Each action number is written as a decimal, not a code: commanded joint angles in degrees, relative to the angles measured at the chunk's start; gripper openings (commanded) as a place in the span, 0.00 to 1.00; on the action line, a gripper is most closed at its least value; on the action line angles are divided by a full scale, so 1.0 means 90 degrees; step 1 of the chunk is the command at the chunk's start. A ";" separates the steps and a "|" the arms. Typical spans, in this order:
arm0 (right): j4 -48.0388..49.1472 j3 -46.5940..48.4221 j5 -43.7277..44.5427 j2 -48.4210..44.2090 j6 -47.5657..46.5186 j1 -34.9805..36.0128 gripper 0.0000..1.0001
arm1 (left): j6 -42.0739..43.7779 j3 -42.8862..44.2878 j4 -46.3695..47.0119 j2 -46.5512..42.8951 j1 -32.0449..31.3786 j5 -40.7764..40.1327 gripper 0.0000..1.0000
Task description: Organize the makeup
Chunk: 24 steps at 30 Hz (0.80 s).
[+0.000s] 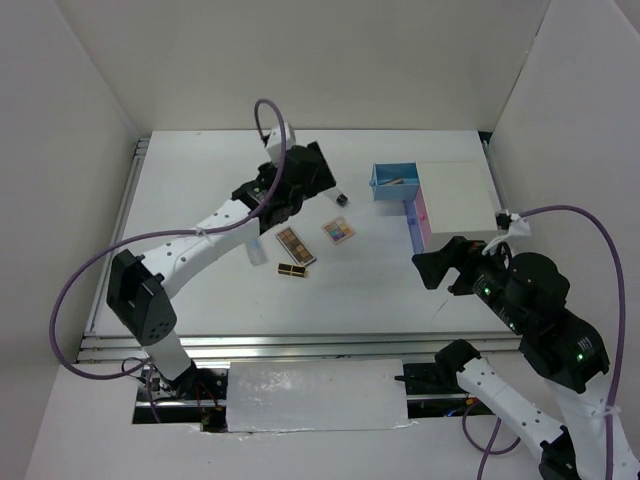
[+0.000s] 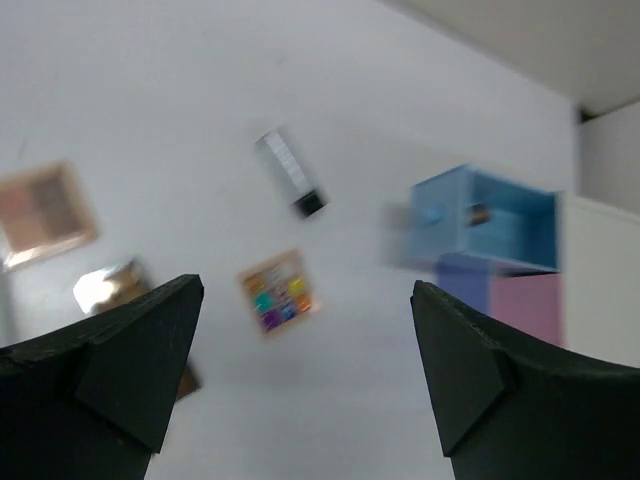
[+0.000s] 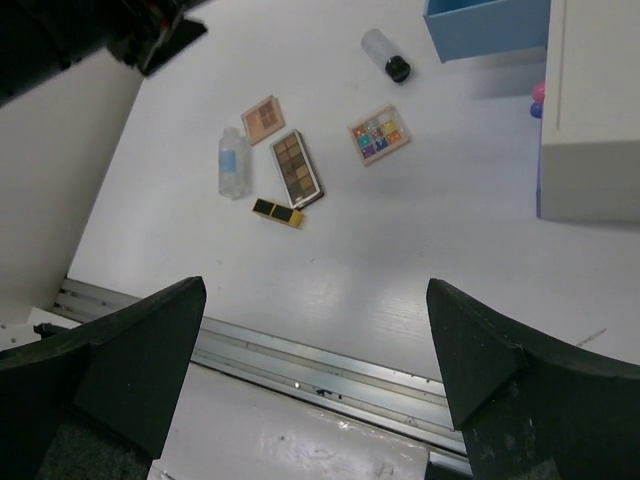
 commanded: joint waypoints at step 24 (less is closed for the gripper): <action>0.0853 -0.0533 -0.0822 0.0270 0.0198 -0.0035 1.00 | -0.4125 -0.2326 -0.2595 0.0890 0.0236 0.0606 0.92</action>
